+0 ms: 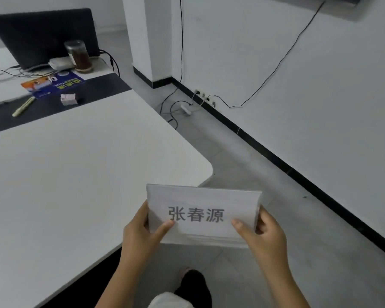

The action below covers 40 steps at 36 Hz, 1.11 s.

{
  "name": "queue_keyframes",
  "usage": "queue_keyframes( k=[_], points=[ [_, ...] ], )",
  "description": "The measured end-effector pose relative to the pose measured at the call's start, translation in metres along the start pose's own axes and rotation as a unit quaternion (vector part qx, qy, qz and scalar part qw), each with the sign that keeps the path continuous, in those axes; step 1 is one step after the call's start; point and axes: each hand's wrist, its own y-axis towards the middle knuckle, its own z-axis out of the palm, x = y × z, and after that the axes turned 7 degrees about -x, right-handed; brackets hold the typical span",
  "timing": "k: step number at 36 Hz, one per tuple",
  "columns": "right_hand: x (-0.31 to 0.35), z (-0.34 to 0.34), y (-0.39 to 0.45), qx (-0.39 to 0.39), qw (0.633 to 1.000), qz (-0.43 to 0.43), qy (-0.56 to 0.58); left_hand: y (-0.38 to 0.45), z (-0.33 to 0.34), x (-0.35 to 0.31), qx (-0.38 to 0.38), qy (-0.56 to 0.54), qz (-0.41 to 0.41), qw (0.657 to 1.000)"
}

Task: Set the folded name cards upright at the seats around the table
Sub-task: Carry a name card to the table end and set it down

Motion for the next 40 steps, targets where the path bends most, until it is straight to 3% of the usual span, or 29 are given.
queue_keyframes(
  k=[5, 12, 20, 26, 30, 35, 40],
  points=[
    [0.026, 0.005, 0.085, 0.032, 0.999, -0.027, -0.001, 0.065, 0.028, -0.035, -0.031, -0.012, 0.014, 0.999],
    [0.052, 0.053, 0.179, 0.154, 0.984, -0.085, -0.03, 0.099, 0.045, -0.032, -0.144, -0.023, -0.059, 0.988],
    [0.083, 0.16, 0.227, 0.367, 0.916, -0.16, -0.037, 0.107, 0.036, -0.022, -0.352, -0.022, -0.144, 0.925],
    [0.098, 0.218, 0.23, 0.452, 0.87, -0.193, -0.027, 0.117, 0.028, -0.012, -0.437, -0.021, -0.188, 0.879],
    [0.11, 0.238, 0.234, 0.465, 0.854, -0.217, -0.078, 0.129, 0.017, -0.006, -0.455, -0.028, -0.205, 0.866],
    [0.14, 0.246, 0.23, 0.431, 0.85, -0.275, -0.128, 0.145, -0.013, 0.0, -0.411, -0.01, -0.231, 0.882],
    [0.161, 0.244, 0.218, 0.425, 0.85, -0.292, -0.104, 0.149, -0.043, 0.005, -0.364, 0.044, -0.168, 0.915]
  ],
)
